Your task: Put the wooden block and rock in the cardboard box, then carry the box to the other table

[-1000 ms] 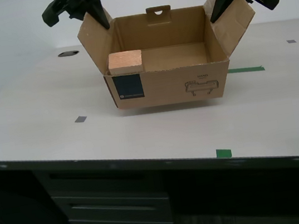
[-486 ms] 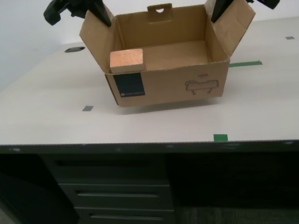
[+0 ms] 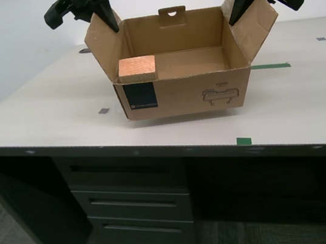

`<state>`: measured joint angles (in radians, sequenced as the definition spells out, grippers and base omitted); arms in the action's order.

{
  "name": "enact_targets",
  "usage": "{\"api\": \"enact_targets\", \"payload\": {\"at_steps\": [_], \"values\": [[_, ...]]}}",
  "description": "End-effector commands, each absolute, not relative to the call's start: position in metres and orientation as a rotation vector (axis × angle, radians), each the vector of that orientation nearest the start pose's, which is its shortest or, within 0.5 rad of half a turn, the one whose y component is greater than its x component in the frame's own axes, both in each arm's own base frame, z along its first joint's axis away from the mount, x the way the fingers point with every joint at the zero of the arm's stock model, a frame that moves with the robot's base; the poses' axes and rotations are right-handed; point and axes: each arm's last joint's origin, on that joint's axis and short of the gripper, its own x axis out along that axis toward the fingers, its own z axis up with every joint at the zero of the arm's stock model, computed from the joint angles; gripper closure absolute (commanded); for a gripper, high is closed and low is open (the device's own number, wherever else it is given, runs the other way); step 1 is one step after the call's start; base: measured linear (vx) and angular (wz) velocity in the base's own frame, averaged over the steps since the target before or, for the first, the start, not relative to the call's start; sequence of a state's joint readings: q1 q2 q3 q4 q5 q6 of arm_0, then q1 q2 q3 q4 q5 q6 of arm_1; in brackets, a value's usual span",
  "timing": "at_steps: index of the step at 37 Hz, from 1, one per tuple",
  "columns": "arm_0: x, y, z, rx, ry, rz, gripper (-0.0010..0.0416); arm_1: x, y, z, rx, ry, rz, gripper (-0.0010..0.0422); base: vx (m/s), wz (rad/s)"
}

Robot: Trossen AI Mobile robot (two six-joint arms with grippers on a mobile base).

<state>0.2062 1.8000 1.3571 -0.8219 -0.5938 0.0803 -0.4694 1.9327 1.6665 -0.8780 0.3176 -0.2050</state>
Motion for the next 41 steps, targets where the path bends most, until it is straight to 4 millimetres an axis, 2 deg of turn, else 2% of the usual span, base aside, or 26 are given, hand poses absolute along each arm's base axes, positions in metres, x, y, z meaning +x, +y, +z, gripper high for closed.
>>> {"api": "enact_targets", "payload": {"at_steps": [1, 14, 32, 41], "values": [[0.3441, 0.0907, 0.2236, 0.325, 1.288, 0.668, 0.0407, 0.3564, -0.1939, 0.2589, -0.099, 1.228, -0.613, 0.0413, -0.036, 0.149], [0.3453, 0.0912, 0.2240, 0.323, 1.274, 0.670, 0.0407, 0.3562, -0.1941, 0.2589, -0.122, 1.238, -0.597, 0.0413, -0.037, 0.124], [0.3466, 0.0914, 0.2244, 0.318, 1.259, 0.673, 0.0407, 0.3566, -0.1940, 0.2589, -0.137, 1.240, -0.579, 0.0413, -0.082, 0.072], [0.3473, 0.0898, 0.2233, 0.273, 1.260, 0.608, 0.0407, 0.3555, -0.1936, 0.2583, -0.140, 1.255, -0.571, 0.0413, -0.084, 0.047]]}}
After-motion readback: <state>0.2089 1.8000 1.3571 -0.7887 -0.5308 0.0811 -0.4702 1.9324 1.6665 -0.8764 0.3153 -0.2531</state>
